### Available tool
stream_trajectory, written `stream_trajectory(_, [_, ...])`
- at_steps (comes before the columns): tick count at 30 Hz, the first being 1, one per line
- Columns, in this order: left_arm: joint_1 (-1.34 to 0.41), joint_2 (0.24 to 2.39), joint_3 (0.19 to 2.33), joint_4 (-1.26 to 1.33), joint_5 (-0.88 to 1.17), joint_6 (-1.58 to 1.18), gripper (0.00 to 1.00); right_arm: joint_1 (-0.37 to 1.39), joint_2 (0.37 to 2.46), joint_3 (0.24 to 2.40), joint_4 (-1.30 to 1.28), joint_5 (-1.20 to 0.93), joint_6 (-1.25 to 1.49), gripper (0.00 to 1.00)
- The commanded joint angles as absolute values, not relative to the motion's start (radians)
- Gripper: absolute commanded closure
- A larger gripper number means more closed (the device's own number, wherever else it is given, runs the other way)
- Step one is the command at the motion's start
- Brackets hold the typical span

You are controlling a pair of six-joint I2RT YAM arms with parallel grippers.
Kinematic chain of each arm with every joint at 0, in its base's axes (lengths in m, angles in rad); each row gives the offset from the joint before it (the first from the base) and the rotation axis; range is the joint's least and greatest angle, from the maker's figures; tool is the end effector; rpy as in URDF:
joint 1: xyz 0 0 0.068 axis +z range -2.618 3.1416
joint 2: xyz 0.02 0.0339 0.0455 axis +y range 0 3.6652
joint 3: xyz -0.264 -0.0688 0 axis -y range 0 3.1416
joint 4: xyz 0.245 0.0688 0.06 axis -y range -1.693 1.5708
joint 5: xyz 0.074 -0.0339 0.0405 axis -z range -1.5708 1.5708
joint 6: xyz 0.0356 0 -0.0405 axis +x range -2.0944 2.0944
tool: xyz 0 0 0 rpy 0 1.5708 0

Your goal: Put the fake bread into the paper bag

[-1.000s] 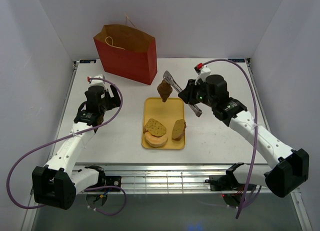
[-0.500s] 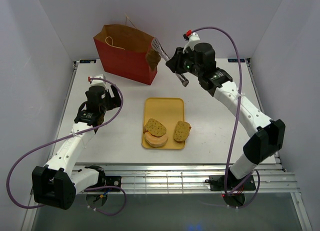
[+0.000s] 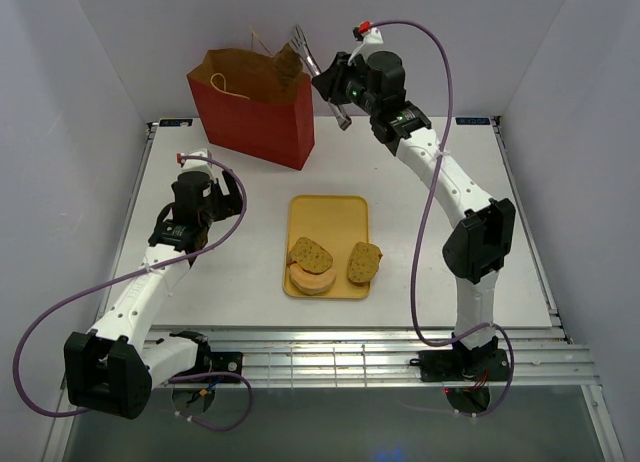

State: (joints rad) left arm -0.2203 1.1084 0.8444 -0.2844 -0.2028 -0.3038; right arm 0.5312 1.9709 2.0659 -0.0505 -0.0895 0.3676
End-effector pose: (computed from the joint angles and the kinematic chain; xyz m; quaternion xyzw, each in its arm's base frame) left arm 0.2429 -0.0470 0.2870 -0.0857 0.8649 -0.0408 0.4930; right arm 0.4040 0.2410 0.4445 -0.0886 0.6856 0.3415 0.6368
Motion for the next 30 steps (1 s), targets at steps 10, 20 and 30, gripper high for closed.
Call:
stream_trajectory(10, [-0.225, 1.103, 0.861, -0.273, -0.167, -0.301, 0.02, 0.518, 2.031, 2.069, 0.084, -0.158, 0.430, 0.55])
stream_trajectory(20, [-0.227, 1.109, 0.859, -0.275, -0.167, -0.301, 0.02, 0.512, 2.000, 2.089, 0.038, -0.179, 0.428, 0.45])
stream_trajectory(30, [-0.226, 1.118, 0.856, -0.275, -0.182, -0.298, 0.02, 0.512, 1.879, 2.019, 0.005, -0.238, 0.387, 0.46])
